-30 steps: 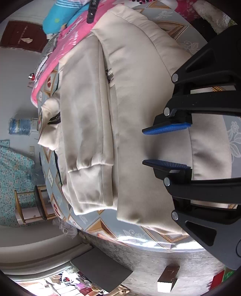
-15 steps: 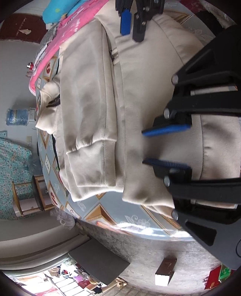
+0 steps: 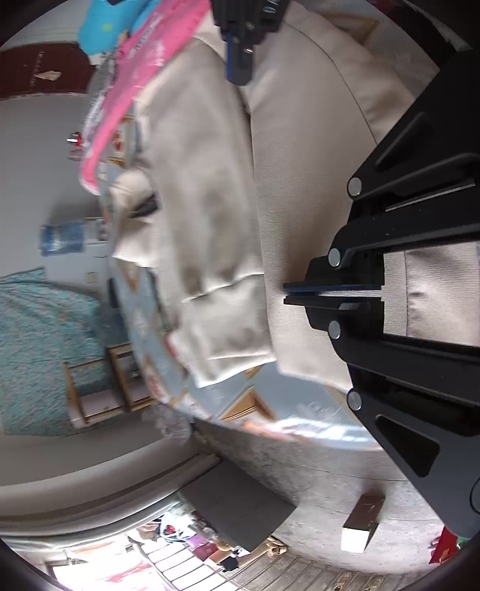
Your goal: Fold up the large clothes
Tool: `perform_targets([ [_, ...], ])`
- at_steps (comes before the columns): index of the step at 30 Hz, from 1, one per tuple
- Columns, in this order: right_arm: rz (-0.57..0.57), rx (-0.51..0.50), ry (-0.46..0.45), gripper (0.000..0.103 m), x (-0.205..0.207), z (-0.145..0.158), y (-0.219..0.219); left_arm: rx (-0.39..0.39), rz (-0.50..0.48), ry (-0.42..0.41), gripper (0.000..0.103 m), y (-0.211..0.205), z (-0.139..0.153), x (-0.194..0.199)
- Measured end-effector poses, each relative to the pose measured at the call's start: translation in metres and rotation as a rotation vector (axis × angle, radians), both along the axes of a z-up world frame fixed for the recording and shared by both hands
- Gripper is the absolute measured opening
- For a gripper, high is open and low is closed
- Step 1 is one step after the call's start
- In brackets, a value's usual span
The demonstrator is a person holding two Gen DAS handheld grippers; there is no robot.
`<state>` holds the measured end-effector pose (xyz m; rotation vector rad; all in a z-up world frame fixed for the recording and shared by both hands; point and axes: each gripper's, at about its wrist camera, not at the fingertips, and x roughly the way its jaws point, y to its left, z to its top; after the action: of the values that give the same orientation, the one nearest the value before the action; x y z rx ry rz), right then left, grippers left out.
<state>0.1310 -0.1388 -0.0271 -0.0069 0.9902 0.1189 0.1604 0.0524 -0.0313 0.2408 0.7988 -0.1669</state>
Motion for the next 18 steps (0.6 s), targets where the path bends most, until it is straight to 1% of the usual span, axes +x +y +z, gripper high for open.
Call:
perform_targets([
  [2,-0.019,-0.011,0.030,0.002,0.007,-0.016,-0.004,0.020,0.005,0.031,0.002,-0.001,-0.016,0.001],
  [3,-0.026,0.014,0.023,0.002,0.007,-0.018,-0.007,0.026,0.005,0.015,0.002,-0.002,-0.018,-0.001],
  [5,-0.042,0.048,0.026,0.002,0.005,-0.014,-0.014,0.046,0.003,0.010,0.002,-0.004,-0.018,-0.004],
  [7,-0.043,0.116,0.008,0.003,-0.003,-0.004,-0.023,0.038,0.008,0.013,0.002,-0.004,-0.018,-0.003],
  [9,-0.027,0.190,0.019,0.003,-0.010,0.005,-0.031,0.037,0.008,0.015,0.002,-0.003,-0.017,-0.002],
  [10,-0.023,0.216,0.032,0.009,-0.013,0.007,-0.034,0.038,0.008,0.014,0.002,-0.003,-0.017,-0.002],
  [11,-0.019,0.235,0.050,0.029,-0.014,0.006,-0.036,0.039,0.008,0.014,0.002,-0.003,-0.017,-0.002],
  [12,-0.017,0.250,0.069,0.040,-0.015,0.003,-0.037,0.039,0.009,0.014,0.002,-0.003,-0.017,-0.001],
  [13,-0.014,0.249,0.076,0.049,-0.015,0.001,-0.036,0.034,0.011,0.013,0.002,-0.003,-0.017,-0.002],
  [17,0.022,0.144,0.137,0.049,-0.009,-0.020,-0.016,0.031,0.020,0.013,0.001,-0.004,-0.016,0.000],
  [18,0.036,0.091,0.114,0.047,-0.011,-0.019,-0.008,0.030,0.021,0.012,0.001,-0.004,-0.015,0.000],
])
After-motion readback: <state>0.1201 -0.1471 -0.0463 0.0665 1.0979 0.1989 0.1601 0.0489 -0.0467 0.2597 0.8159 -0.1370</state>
